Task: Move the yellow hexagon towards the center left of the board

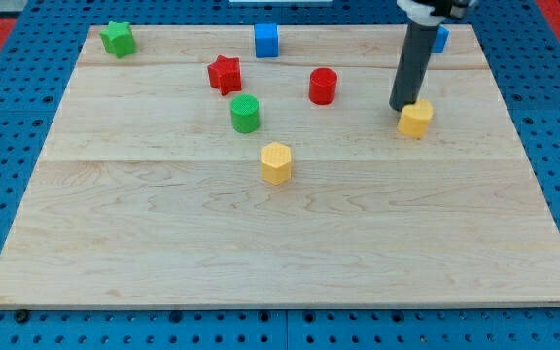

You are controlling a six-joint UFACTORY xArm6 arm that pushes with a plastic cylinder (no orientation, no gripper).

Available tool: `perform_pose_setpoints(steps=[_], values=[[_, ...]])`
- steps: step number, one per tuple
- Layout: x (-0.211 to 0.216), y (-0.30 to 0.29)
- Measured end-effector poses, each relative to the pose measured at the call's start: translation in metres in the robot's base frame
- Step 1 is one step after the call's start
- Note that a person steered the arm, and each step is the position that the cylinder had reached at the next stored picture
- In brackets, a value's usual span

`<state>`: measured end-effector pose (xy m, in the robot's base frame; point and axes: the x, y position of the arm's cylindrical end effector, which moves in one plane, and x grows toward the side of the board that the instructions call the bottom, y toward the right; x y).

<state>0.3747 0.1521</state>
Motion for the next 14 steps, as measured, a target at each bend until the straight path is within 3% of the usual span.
perform_pose_setpoints(steps=[1,3,8,10,12,14], values=[[0.041,-0.005],[0.091,-0.098],[0.066,-0.274],[0.042,-0.305],[0.013,-0.282],[0.010,-0.322]])
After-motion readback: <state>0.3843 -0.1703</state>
